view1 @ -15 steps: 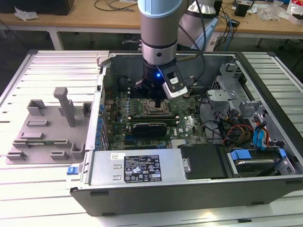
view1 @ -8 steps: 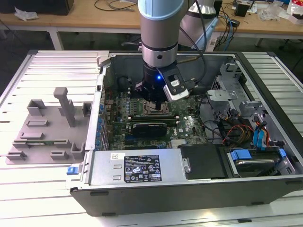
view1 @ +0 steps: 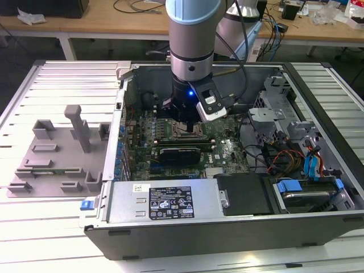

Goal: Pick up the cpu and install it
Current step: 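Install the second cpu locking lever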

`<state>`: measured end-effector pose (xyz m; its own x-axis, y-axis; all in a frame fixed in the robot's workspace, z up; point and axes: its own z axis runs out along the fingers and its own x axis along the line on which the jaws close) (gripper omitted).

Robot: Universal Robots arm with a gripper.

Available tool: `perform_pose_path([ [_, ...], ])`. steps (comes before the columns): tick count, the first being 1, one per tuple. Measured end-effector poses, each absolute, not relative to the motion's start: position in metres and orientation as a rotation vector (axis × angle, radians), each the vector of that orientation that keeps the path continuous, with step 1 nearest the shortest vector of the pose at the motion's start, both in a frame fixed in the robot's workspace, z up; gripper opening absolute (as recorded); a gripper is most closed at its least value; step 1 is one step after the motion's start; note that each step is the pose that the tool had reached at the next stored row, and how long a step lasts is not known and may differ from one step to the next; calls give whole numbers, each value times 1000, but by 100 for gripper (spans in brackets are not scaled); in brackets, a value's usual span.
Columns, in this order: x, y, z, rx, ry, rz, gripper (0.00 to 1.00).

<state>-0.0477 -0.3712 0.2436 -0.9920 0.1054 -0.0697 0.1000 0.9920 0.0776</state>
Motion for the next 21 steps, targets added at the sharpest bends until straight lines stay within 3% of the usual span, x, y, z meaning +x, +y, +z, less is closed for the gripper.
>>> perform_pose_path([
  [21,-71,-371,231,46,3069,117,11],
])
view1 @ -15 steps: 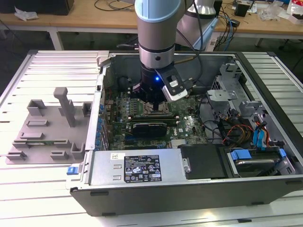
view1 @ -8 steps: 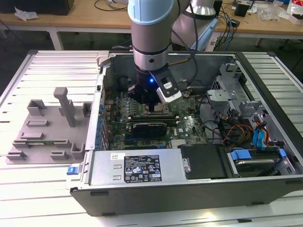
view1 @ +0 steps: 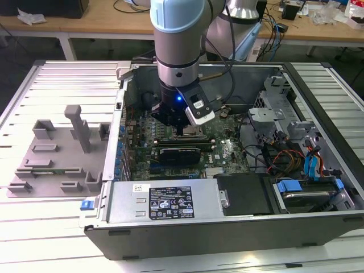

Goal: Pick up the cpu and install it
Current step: 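Install the second cpu locking lever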

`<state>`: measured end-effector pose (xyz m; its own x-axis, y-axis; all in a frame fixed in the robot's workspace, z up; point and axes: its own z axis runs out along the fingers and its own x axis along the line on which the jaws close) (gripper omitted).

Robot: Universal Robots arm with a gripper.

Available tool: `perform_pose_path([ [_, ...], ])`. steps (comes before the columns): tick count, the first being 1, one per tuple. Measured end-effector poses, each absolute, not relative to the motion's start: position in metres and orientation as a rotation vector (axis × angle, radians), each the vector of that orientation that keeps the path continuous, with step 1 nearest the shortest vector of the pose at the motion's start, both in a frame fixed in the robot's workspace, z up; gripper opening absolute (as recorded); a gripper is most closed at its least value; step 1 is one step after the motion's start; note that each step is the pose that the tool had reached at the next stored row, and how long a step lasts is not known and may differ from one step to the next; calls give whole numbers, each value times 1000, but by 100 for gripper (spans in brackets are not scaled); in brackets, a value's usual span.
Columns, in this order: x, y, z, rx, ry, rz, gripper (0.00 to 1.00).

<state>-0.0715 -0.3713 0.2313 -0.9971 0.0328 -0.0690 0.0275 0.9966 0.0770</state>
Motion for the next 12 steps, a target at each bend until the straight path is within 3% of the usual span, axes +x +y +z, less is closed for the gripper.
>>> perform_pose_path([
  [12,-76,-371,230,47,3069,117,11],
])
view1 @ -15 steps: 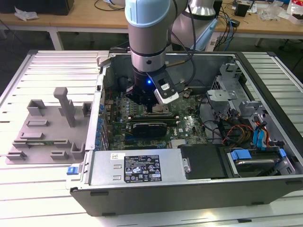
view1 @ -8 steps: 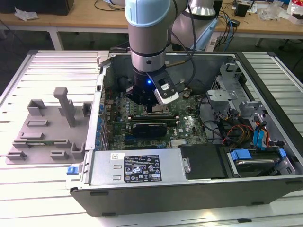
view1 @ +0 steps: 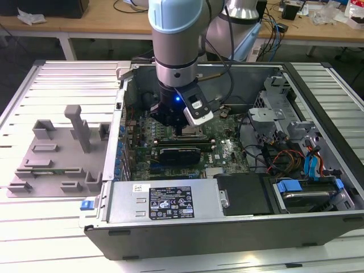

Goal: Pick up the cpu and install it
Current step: 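Install the second cpu locking lever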

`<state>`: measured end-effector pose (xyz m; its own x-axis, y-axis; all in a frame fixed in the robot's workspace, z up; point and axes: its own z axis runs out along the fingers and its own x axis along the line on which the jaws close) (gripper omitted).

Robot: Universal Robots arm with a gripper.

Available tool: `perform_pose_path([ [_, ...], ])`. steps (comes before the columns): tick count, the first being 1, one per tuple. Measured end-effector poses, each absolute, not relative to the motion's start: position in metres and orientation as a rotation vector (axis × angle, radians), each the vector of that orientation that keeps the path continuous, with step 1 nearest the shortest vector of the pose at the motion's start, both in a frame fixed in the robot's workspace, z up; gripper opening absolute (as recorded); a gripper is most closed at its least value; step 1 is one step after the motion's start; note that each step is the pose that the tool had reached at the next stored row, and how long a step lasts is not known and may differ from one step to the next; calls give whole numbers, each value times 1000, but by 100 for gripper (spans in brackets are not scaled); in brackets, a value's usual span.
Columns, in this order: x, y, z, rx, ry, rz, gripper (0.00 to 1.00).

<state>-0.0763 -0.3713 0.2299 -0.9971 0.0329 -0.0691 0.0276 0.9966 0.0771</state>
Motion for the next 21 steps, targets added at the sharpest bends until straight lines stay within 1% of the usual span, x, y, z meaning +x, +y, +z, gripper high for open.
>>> perform_pose_path([
  [9,-80,-373,224,-5,3070,119,11],
  [15,-80,-381,224,-11,3070,120,11],
  [16,-80,-381,224,-11,3070,125,11],
  [18,-80,-381,223,-10,3068,155,11],
  [21,-80,-381,223,-10,3067,161,11],
])
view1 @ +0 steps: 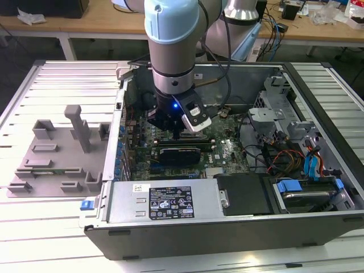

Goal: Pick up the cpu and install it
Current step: 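Install the second cpu locking lever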

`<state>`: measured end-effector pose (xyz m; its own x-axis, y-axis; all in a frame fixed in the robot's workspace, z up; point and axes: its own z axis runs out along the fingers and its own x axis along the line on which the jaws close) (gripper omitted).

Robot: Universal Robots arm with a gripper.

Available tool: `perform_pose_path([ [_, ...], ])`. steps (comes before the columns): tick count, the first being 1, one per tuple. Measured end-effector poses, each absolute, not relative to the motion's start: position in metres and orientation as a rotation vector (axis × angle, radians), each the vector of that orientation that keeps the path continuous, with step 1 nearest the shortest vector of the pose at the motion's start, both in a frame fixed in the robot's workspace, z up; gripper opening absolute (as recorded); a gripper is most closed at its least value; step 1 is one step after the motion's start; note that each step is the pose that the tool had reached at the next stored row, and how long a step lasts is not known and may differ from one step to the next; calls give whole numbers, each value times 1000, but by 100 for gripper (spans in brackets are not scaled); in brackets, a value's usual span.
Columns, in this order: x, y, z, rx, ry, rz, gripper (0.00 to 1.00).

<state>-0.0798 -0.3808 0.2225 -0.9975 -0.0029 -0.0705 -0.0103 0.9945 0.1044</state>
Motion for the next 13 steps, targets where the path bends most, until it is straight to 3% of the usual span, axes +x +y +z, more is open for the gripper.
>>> perform_pose_path([
  [13,-85,-381,213,-9,3063,199,11],
])
